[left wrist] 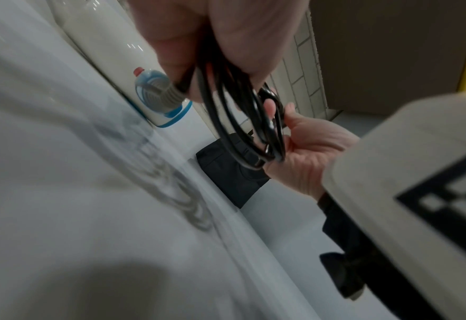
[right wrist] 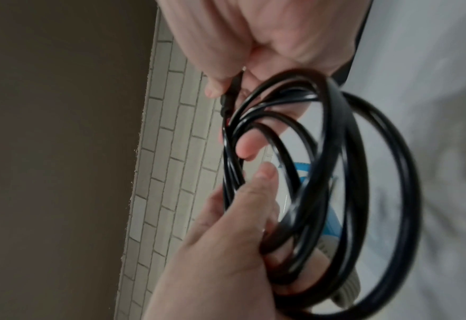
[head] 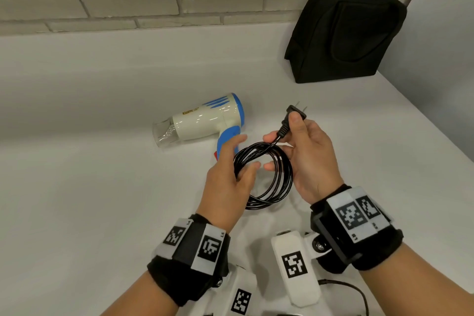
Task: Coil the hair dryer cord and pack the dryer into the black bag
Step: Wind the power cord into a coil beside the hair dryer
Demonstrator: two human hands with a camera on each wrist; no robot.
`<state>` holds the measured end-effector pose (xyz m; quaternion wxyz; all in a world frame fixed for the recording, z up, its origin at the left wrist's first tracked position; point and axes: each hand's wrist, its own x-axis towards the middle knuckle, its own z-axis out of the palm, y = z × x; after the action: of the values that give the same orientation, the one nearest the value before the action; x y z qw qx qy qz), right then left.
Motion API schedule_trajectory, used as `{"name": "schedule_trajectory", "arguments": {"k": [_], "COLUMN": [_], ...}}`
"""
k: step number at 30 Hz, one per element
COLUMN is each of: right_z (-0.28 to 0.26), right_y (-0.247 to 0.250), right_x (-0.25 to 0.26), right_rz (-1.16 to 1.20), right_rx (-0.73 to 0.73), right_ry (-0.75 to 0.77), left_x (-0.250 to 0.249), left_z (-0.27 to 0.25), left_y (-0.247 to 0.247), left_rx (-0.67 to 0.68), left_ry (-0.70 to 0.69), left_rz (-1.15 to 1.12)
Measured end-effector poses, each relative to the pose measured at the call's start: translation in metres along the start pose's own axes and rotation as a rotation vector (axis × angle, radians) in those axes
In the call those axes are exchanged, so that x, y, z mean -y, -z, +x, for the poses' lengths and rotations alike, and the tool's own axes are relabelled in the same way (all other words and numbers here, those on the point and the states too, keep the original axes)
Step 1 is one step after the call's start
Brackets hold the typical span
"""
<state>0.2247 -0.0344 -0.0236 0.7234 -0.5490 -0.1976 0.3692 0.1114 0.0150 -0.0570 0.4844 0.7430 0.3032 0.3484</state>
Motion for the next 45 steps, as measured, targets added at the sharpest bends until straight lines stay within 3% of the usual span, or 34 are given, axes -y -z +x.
{"name": "schedule_trajectory", "arguments": {"k": [6,10,14,20,32,40,45], "right_z": [0.001,0.007,0.009,0.003,-0.011,-0.007,-0.007], "right_y": [0.003,0.006,0.007,0.008,0.010,0.016,0.019], "right_x": [-0.002,-0.001,-0.001,0.005,0.010,0.001,-0.004], "right_rz": [-0.005,-0.008,-0.063,-0.277,-0.655,-0.492,-0.761], "right_rx": [-0.048,-0.061,0.018,0.133,0.353,0.387,0.399], "right_ry": [-0.051,-0.212,-0.311,-0.268,-0.032,0.042,0.293], "left_x": [0.005,-0.001,-0.003,-0.002,-0.007,-0.009,-0.008], "left_z": [0.002,0.002,0.002,0.001,0.001,0.007,0.008], "left_y": [0.001,0.001,-0.002,0.002,0.010,0.013,0.016], "left_rx": [0.013,0.059,0.075,0.090,0.070,0.044,0.043], "left_ry": [-0.147,-0.236,-0.224,-0.224,0.009,0.292,0.373], "left_rz": [0.113,0.162,0.163,0.149,0.075,-0.295,-0.432]}}
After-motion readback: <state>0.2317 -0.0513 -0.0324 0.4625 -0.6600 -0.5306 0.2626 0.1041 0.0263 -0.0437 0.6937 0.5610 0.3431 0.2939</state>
